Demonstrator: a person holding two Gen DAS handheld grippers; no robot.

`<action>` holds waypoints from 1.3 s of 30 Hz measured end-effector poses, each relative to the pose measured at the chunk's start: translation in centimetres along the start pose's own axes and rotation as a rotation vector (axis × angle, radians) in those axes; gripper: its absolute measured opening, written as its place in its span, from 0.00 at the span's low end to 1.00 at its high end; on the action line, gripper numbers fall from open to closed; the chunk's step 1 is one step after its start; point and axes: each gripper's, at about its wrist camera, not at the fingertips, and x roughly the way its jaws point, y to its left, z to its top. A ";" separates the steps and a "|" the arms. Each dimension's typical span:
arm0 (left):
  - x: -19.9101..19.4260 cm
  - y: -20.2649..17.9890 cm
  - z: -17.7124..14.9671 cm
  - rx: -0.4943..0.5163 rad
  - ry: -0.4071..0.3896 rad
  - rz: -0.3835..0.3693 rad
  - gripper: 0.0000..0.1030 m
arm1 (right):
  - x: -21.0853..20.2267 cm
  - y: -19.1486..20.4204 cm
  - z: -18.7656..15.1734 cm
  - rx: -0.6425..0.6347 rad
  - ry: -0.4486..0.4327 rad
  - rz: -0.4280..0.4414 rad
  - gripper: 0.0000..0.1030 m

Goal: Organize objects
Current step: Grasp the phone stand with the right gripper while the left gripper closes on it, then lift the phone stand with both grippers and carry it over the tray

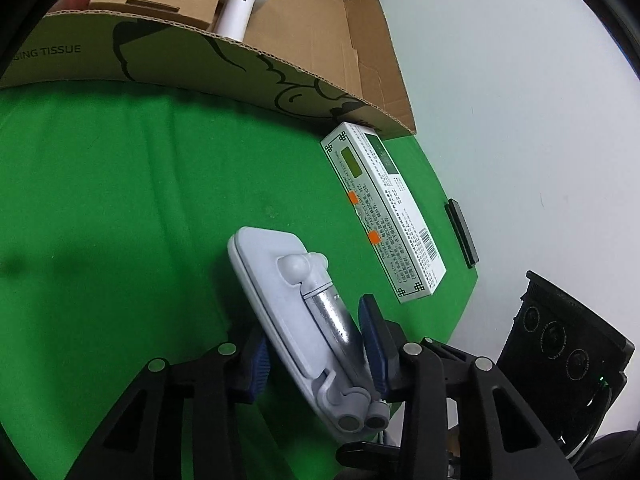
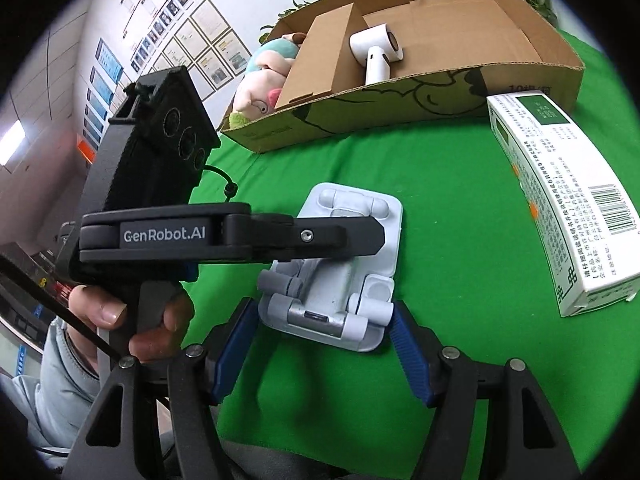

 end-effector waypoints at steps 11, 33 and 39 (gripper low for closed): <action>-3.1 -3.1 1.1 0.099 -0.067 0.003 0.29 | -1.4 0.6 1.1 -0.042 -0.082 -0.003 0.64; -10.0 -13.1 11.3 0.342 -0.268 0.043 0.23 | -6.3 2.4 12.4 -0.153 -0.340 0.010 0.63; -10.8 -14.1 14.4 0.356 -0.282 0.044 0.23 | -6.4 1.9 15.5 -0.166 -0.354 0.006 0.63</action>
